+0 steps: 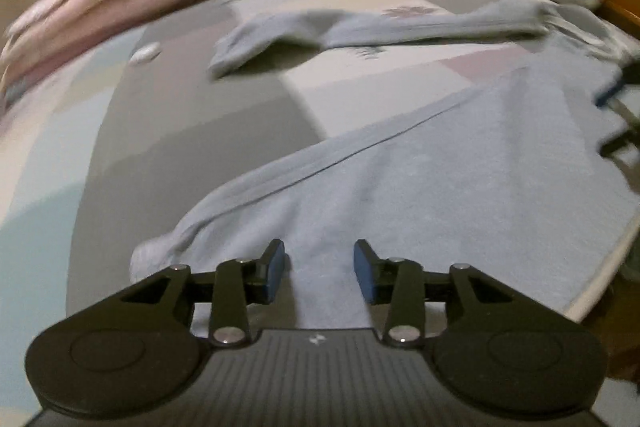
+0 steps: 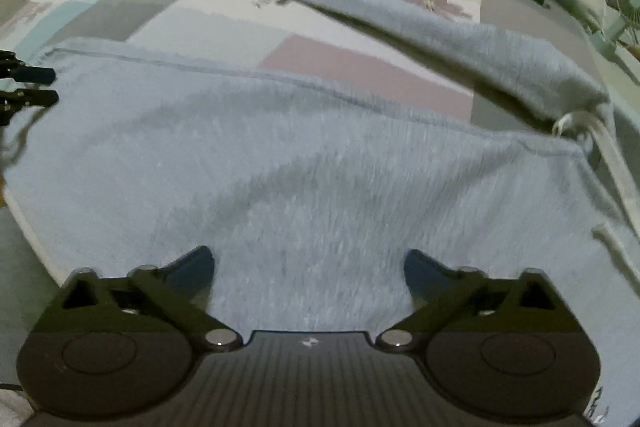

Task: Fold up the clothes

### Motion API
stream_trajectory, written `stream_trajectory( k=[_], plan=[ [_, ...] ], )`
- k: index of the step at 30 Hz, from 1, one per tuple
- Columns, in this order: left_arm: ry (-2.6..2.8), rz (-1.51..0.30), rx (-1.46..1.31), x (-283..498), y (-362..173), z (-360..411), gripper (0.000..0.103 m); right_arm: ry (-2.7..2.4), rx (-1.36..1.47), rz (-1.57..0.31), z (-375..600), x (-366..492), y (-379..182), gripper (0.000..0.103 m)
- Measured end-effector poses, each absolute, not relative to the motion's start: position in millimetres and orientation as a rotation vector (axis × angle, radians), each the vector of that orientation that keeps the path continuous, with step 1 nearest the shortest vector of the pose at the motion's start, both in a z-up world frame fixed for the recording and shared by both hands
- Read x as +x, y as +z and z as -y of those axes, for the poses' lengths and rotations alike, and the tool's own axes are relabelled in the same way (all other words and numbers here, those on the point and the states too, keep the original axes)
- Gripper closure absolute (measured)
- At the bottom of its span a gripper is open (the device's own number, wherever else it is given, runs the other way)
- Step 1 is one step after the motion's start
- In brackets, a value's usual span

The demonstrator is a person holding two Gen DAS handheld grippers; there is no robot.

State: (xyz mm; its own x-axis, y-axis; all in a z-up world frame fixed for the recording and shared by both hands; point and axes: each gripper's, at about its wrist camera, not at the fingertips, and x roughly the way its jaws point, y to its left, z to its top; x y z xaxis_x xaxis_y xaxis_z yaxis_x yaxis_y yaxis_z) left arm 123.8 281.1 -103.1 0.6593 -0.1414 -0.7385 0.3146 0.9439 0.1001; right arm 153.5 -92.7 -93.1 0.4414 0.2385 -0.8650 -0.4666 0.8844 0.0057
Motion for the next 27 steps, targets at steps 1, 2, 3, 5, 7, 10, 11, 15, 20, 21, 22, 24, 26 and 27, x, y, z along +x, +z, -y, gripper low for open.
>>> stream_trajectory(
  k=[1,2,3,5,7,10,11,15,20,21,22,24,26,27],
  plan=[
    [-0.234,-0.815,0.216,122,-104,-288,0.060,0.446,-0.241,-1.015,94,152,-93,0.000],
    [-0.208,-0.818,0.203,120,-104,-296,0.059,0.451,-0.244,-1.013,94,151,-93,0.000],
    [-0.184,-0.821,0.192,119,-104,-303,0.059,0.457,-0.245,-1.009,95,149,-93,0.000],
    [-0.168,-0.827,0.172,114,-103,-313,0.058,0.473,-0.245,-0.970,99,146,-97,0.000],
    [-0.157,-0.834,0.185,112,-101,-316,0.058,0.487,-0.252,-0.924,106,137,-98,0.000],
    [-0.128,-0.852,0.242,117,-95,-309,0.058,0.475,-0.260,-0.927,115,129,-94,0.000],
    [-0.117,-0.859,0.260,117,-93,-306,0.058,0.467,-0.267,-0.940,117,127,-92,0.000],
    [-0.162,-0.794,0.341,116,-76,-274,0.061,0.418,-0.302,-0.920,125,112,-77,0.000],
    [-0.314,-0.769,0.292,135,-71,-228,0.057,0.396,-0.228,-0.868,126,118,-73,0.000],
    [-0.313,-0.786,0.296,143,-76,-220,0.057,0.389,-0.207,-0.874,127,121,-77,0.000],
    [-0.305,-0.804,0.287,149,-81,-218,0.056,0.377,-0.193,-0.891,129,124,-84,0.000],
    [-0.253,-0.841,0.229,157,-91,-230,0.054,0.351,-0.188,-0.926,135,123,-95,0.000],
    [-0.202,-0.875,0.174,164,-100,-242,0.048,0.353,-0.211,-0.904,143,110,-97,0.000],
    [-0.180,-0.877,0.166,164,-100,-247,0.048,0.350,-0.207,-0.909,148,104,-97,0.000]
  ],
)
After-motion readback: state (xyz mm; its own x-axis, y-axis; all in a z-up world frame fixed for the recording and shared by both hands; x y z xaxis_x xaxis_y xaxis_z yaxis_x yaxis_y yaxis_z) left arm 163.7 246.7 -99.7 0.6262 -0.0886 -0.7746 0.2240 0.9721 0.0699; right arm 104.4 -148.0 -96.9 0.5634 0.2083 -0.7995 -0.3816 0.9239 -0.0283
